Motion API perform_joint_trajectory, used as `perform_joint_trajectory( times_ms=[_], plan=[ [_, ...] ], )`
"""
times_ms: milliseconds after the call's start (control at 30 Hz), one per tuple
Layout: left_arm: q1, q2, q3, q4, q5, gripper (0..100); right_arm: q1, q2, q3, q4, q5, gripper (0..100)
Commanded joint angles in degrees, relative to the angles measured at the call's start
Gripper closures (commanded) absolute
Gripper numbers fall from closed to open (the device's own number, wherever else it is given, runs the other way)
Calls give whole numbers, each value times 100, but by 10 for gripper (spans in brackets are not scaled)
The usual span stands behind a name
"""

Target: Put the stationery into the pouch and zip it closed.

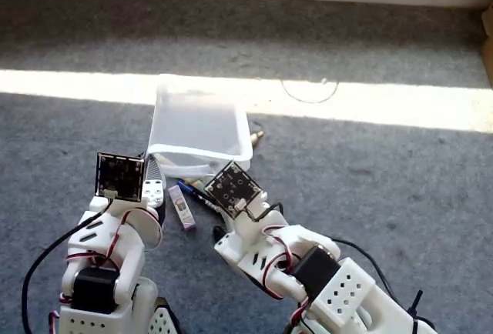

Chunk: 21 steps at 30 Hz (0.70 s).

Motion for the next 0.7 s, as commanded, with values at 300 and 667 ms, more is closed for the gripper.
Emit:
perform_joint_trajectory(
  times_ms=[300,667],
  plan=[
    [-48,-48,-347,0,44,993,145,-22,-66,-1279,149,779],
    [-48,-48,-347,0,44,993,163,1226,-22,-1886,141,782]
  ],
)
